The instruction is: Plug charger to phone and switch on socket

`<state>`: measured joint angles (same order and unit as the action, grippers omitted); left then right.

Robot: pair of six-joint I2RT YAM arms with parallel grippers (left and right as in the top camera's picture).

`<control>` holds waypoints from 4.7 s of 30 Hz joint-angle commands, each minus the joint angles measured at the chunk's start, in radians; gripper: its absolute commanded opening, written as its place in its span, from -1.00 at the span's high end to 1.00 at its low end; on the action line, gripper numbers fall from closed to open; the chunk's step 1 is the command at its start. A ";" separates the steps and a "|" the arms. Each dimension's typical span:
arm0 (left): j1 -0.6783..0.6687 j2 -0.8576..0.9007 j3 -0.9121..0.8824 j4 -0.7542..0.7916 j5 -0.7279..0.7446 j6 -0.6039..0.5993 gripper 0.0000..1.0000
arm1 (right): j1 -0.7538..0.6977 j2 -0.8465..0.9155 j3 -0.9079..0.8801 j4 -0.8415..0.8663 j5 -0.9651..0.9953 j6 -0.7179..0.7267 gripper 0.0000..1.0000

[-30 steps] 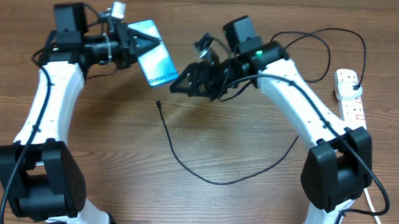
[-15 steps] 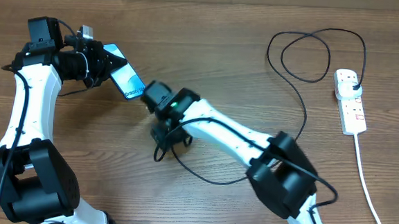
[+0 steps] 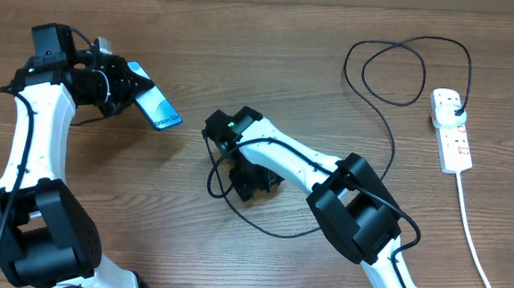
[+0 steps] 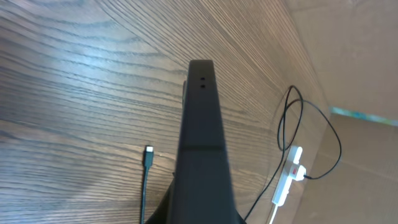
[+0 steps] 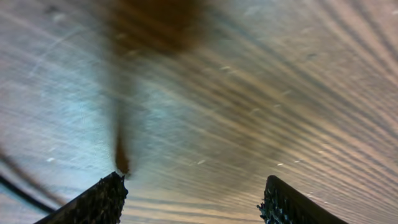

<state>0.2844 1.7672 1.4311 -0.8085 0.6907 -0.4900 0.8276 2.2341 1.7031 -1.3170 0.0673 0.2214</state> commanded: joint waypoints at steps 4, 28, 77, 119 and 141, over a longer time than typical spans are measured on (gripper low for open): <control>0.058 -0.035 0.010 -0.004 0.005 0.042 0.92 | 0.002 -0.012 0.060 0.087 -0.073 0.013 -0.46; 0.062 -0.035 0.010 -0.045 0.010 0.049 0.92 | 0.023 0.057 0.057 -0.039 0.098 0.065 -0.55; -0.116 -0.033 0.010 0.028 0.364 0.194 0.91 | -0.488 -0.123 -0.289 0.513 -0.023 0.040 0.46; -0.203 -0.034 0.010 0.256 0.570 0.093 0.92 | -0.484 -0.368 -0.545 0.433 -0.246 -0.095 0.17; -0.203 -0.034 0.010 0.252 0.559 0.092 0.92 | -0.449 -0.357 -0.634 0.640 -0.201 -0.099 0.58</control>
<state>0.0845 1.7672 1.4307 -0.5598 1.2263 -0.3901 0.3740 1.8713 1.1099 -0.6952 -0.1738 0.1268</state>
